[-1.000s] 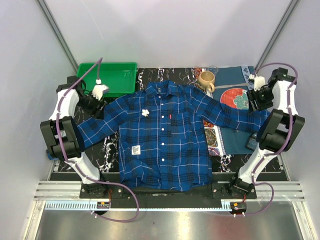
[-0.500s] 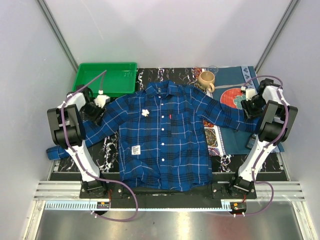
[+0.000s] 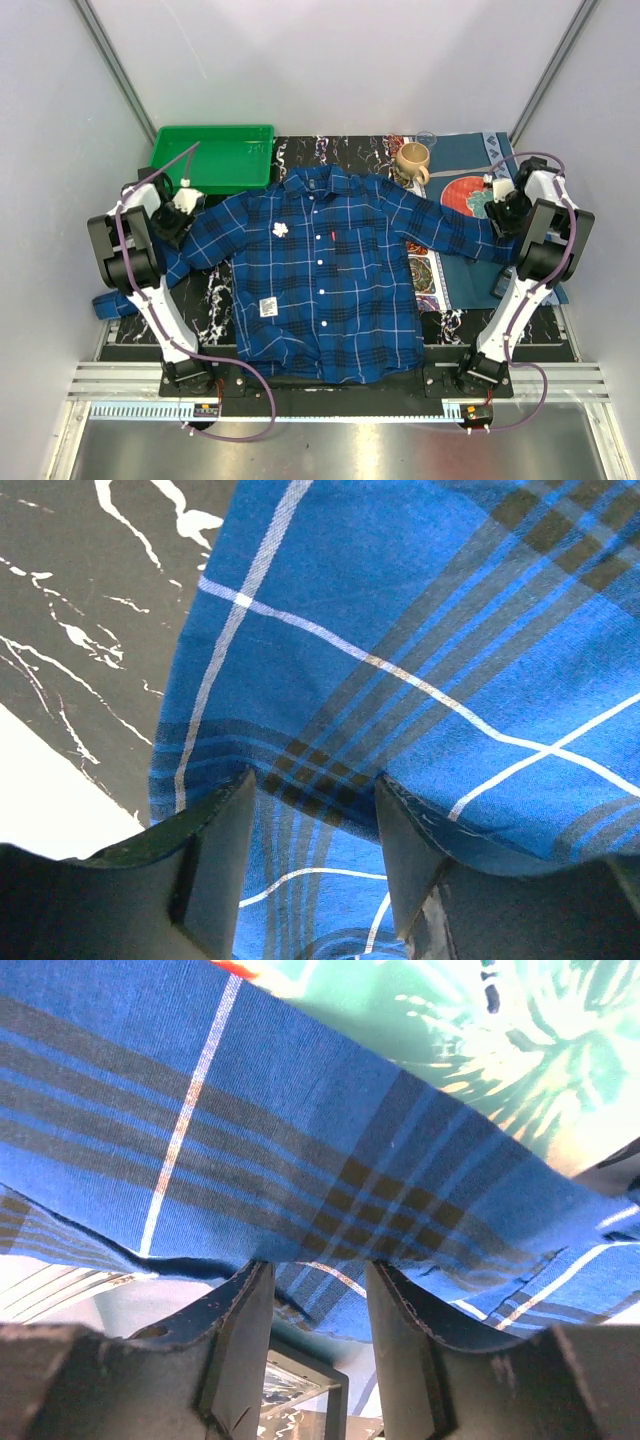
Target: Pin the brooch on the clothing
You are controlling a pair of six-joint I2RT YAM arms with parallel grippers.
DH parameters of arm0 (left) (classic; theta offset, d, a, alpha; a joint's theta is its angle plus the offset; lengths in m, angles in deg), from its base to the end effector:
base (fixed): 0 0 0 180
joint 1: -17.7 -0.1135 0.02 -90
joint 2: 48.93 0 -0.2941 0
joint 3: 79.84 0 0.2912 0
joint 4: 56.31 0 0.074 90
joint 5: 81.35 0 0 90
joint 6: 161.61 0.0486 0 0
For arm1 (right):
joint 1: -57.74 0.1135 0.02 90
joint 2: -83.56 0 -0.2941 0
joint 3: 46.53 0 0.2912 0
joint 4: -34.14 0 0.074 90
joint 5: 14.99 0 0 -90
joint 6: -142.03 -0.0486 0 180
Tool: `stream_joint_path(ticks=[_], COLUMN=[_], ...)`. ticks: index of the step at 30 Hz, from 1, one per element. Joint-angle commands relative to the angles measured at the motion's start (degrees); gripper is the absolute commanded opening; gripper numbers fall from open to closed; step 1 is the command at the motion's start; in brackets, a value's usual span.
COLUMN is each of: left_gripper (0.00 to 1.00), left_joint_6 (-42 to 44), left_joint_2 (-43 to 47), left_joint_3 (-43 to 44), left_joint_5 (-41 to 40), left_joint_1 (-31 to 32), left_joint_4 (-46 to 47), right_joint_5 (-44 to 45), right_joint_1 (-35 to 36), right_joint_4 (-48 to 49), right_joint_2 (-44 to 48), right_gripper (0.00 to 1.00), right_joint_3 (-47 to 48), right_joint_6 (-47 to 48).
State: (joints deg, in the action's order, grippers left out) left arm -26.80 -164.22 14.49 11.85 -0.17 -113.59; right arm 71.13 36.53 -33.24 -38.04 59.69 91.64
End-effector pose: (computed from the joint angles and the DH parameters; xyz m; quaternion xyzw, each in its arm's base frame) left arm 0.4220 0.1332 0.1553 0.2344 0.9663 0.0295 0.1019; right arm 0.4396 -0.1671 0.1652 -0.1616 0.9843 -0.0028 0.0715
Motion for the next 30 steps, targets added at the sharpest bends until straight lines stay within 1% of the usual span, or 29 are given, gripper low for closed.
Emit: stream_joint_path(ticks=[1, 2, 3, 5, 6, 7, 8, 9, 10, 11, 12, 13, 14, 16, 17, 18, 19, 20, 21, 22, 23, 24, 25, 26, 29, 30], left_gripper=[0.57, 0.60, 0.62, 0.63, 0.63, 0.63, 0.63, 0.64, 0.68, 0.69, 0.71, 0.73, 0.75, 0.76, 0.72, 0.69, 0.63, 0.54, 0.51, 0.49, 0.46, 0.46, 0.46, 0.44, 0.39, 0.34], left_joint_6=[2.6, 4.3, 4.7, 4.7, 4.1, 2.7, 1.0, -0.6, -2.5, -6.8, -9.5, -11.7, -14.2, -19.5, -24.3, -25.7, -29.7, -31.9, -33.8, -38.4, -40.5, -41.8, -44.6, -47.4, -50.3, -50.8], left_joint_2=[3.3, 6.2, 7.7, 11.5, 12.4, 13.1, 13.2, 13.2, 12.5, 12.0, 11.7, 11.1, 11.2, 12.5, 12.7, 12.5, 11.8, 11.5, 11.1, 10.2, 9.6, 8.8, 7.5, 6.7, 4.3, 3.8], left_joint_3=[-0.7, -1.1, -1.7, -2.5, -2.7, -2.5, -1.8, -0.9, -0.2, 0.5, 1.5, 1.9, 1.6, -2.2, -3.4, -4.3, -4.5, -4.6, -4.6, -4.6, -4.3, -3.2, -2.9, -2.0, -1.3, -1.3], left_joint_5=[4.2, 6.2, 9.8, 13.0, 15.9, 17.1, 21.8, 23.8, 25.6, 28.8, 29.8, 30.7, 33.5, 33.0, 30.1, 29.2, 27.3, 23.9, 23.6, 23.4, 23.3, 23.2, 22.5, 18.8, 16.2, 15.4], left_joint_1=[-0.4, 0.1, 1.2, 2.3, 3.4, 4.0, 4.7, 5.3, 5.9, 7.4, 8.2, 9.1, 10.6, 12.3, 14.3, 15.3, 16.5, 17.6, 19.0, 19.4, 20.1, 20.6, 20.9, 21.9, 22.9, 23.1], left_joint_4=[1.6, 1.0, 0.7, 0.6, 0.9, 1.3, 1.1, 0.7, 0.7, 0.7, 1.7, 2.2, 2.7, 10.5, 13.6, 17.0, 18.6, 20.2, 22.9, 24.3, 25.6, 25.8, 26.3, 27.0, 28.0, 28.2], right_joint_5=[-4.0, -5.5, -8.0, -11.1, -13.3, -14.3, -16.5, -17.0, -17.4, -16.7, -16.1, -15.5, -14.7, -14.7, -13.4, -12.6, -12.2, -11.4, -11.0, -11.0, -10.5, -9.9, -9.5, -9.2, -8.7, -8.7], right_joint_1=[0.3, 0.9, 3.1, 6.1, 7.9, 12.8, 15.4, 18.1, 25.7, 29.3, 33.6, 40.2, 43.7, 48.3, 52.9, 54.6, 56.5, 59.1, 60.4, 61.4, 63.2, 63.8, 64.4, 65.1, 65.8, 66.3], right_joint_4=[-1.2, -4.6, -6.2, -8.3, -8.4, -8.5, -7.9, -6.8, -5.9, -3.8, -2.6, -1.6, -0.7, 1.3, 2.3, 3.2, 5.1, 6.6, 8.3, 11.2, 12.5, 13.8, 16.3, 17.9, 22.7, 23.0], right_joint_2=[3.1, 4.2, 6.9, 10.9, 15.1, 17.1, 18.9, 22.3, 23.5, 24.4, 24.7, 24.0, 23.1, 19.3, 17.8, 14.6, 13.1, 10.5, 9.5, 8.4, 6.5, 5.6, 4.6, 3.2, 0.2, -0.6], right_gripper=[0.49, 0.50, 0.52, 0.55, 0.56, 0.56, 0.56, 0.57, 0.57, 0.58, 0.58, 0.58, 0.58, 0.57, 0.56, 0.54, 0.52, 0.50, 0.47, 0.45, 0.43, 0.39, 0.38, 0.35, 0.32, 0.32], right_joint_3=[5.3, 6.9, 7.4, 6.7, 5.9, 5.1, 3.1, 1.8, 0.7, -1.1, -1.6, -1.7, -0.9, 0.4, 2.0, 2.8, 3.6, 4.5, 4.7, 4.9, 5.4, 5.7, 6.0, 6.1, 7.3, 8.0], right_joint_6=[0.5, 1.1, 1.7, 2.7, 2.7, 2.7, 2.2, 0.2, -0.5, -1.6, -4.2, -5.2, -6.6, -9.6, -10.2, -11.1, -11.2, -11.5, -12.4, -12.7, -13.0, -13.3, -13.4, -13.3, -13.3, -13.2])
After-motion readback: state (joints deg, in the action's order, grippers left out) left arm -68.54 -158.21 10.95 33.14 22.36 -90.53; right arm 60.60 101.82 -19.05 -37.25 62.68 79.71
